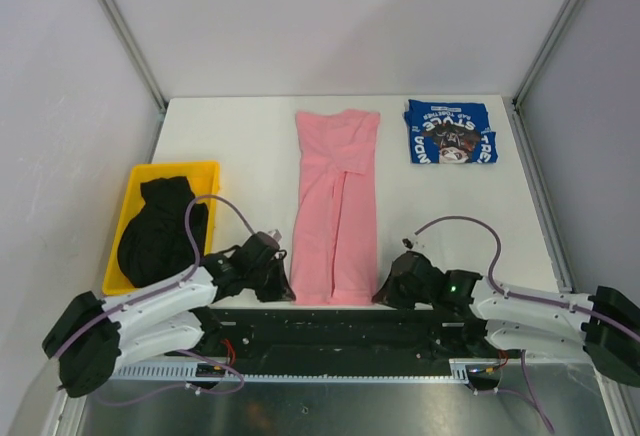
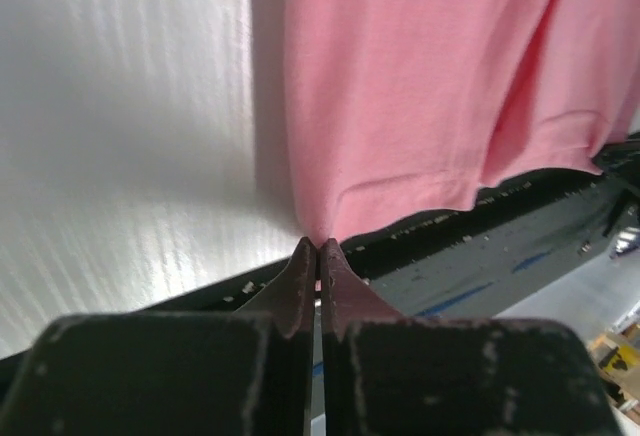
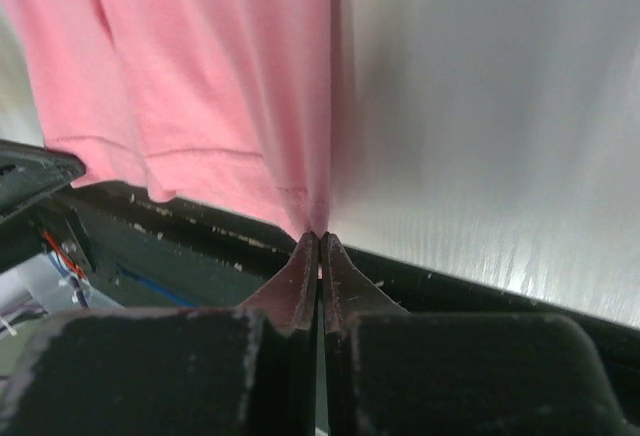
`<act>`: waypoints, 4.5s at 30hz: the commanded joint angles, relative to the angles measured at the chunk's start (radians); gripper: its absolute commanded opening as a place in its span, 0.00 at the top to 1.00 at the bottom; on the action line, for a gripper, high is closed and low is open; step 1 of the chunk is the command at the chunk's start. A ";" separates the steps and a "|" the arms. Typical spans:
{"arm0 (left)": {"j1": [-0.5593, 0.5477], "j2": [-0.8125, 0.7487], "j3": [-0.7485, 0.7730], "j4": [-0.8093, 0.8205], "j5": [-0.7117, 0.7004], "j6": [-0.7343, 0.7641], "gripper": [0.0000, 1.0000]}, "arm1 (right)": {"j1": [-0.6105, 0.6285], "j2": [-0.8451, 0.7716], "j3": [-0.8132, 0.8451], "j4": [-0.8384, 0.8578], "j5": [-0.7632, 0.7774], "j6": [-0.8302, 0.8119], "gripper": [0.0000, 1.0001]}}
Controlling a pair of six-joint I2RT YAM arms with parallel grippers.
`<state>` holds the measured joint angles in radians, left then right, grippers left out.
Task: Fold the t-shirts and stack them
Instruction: Grab the bottom of the folded rectangular tshirt with both arms, then fold the folded rectangular tshirt in 1/3 of the way
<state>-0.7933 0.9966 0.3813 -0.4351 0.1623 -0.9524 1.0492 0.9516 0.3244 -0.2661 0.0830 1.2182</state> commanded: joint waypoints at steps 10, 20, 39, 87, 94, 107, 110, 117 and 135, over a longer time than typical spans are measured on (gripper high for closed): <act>0.007 -0.045 0.196 -0.060 -0.035 0.000 1.00 | -0.007 -0.100 0.175 -0.152 0.102 -0.091 1.00; 0.163 0.273 0.508 0.004 -0.104 0.164 1.00 | -0.333 0.208 0.293 0.125 -0.057 -0.326 1.00; 0.381 0.857 1.017 0.050 0.015 0.296 1.00 | -0.658 0.830 0.766 0.300 -0.291 -0.475 1.00; 0.523 1.012 1.200 0.050 0.087 0.411 0.38 | -0.764 1.004 1.048 0.128 -0.319 -0.571 0.57; 0.497 0.879 1.064 0.052 0.076 0.415 0.59 | -0.694 0.922 1.053 0.020 -0.220 -0.638 0.63; 0.413 0.971 1.049 0.053 0.132 0.359 1.00 | -0.575 1.025 1.069 0.078 -0.265 -0.625 0.87; 0.417 1.022 1.094 0.052 0.141 0.355 1.00 | -0.569 1.063 1.097 0.085 -0.281 -0.619 0.88; 0.451 1.119 1.207 0.052 0.156 0.347 1.00 | -0.568 1.146 1.197 0.064 -0.285 -0.622 0.89; 0.539 1.255 1.302 0.049 0.160 0.352 1.00 | -0.633 1.333 1.443 -0.080 -0.249 -0.658 0.88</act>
<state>-0.2668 2.2478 1.6669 -0.3817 0.3195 -0.6064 0.4397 2.2482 1.6936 -0.2935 -0.1905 0.5945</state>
